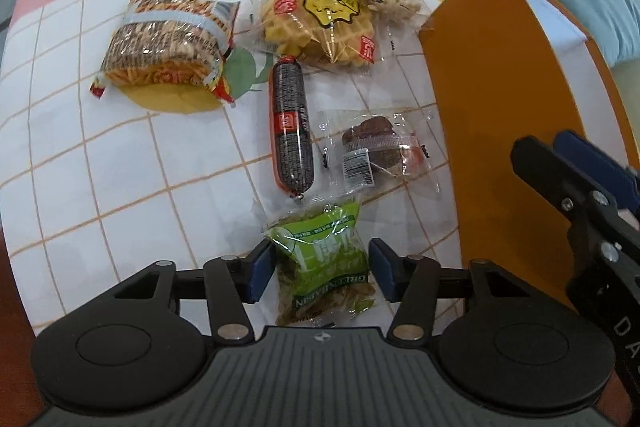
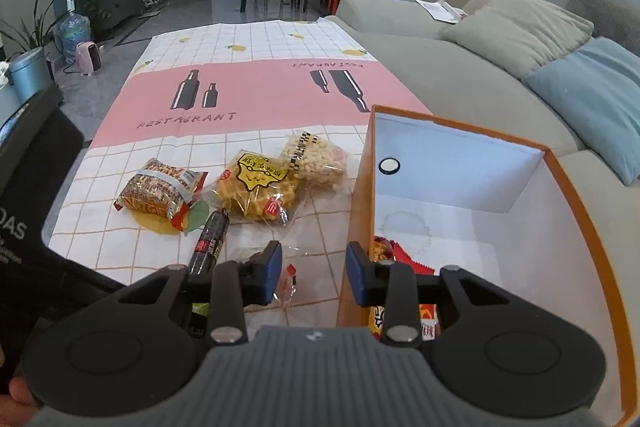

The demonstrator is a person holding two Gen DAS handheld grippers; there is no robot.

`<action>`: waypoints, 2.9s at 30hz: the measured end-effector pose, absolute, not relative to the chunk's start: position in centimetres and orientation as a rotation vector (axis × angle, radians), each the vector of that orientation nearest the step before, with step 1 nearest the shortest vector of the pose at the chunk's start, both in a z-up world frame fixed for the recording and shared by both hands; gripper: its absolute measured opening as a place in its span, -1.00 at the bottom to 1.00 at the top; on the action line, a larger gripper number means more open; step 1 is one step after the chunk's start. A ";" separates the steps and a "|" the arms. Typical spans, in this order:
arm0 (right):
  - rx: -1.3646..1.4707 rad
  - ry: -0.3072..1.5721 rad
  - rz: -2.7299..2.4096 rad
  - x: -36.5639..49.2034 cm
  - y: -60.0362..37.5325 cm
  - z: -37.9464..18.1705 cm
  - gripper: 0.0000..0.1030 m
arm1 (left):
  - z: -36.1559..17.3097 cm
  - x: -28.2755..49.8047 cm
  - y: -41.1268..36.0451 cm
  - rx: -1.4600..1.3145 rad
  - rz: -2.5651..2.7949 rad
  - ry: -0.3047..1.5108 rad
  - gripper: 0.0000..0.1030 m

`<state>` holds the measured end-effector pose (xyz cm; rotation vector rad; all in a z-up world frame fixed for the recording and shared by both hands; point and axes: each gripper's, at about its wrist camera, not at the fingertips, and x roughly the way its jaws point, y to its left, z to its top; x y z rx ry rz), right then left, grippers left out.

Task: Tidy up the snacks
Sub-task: 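Move the right gripper back over the table toward the wrapped cake, then grasp the small wrapped cake with the right gripper and lift it, then carry the wrapped cake into the orange box and open the right gripper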

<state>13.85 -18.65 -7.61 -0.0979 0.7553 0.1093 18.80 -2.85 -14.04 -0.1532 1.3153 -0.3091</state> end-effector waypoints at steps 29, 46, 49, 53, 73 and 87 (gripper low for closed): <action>-0.505 0.993 0.284 19.0 -10.3 -14.5 0.27 | -11.7 19.2 3.9 -0.155 -0.209 1.256 -0.19; -0.463 1.026 0.172 19.9 -10.9 -14.7 -0.22 | -11.2 18.8 3.9 -0.142 -0.209 1.241 -0.19; -0.376 1.019 0.178 19.5 -11.6 -13.6 -0.36 | -10.4 18.2 3.6 -0.134 -0.220 1.222 -0.19; -0.329 0.961 0.186 18.0 -11.9 -11.5 -0.37 | -9.1 17.4 3.1 -0.118 -0.231 1.189 -0.19; -0.084 0.730 0.203 10.0 -19.2 -0.9 -0.36 | -0.7 12.2 -2.9 0.008 -0.351 1.034 -0.19; 0.083 0.764 0.055 10.9 -31.8 -0.3 -0.36 | 2.8 16.2 -14.2 0.145 -0.615 0.990 -0.19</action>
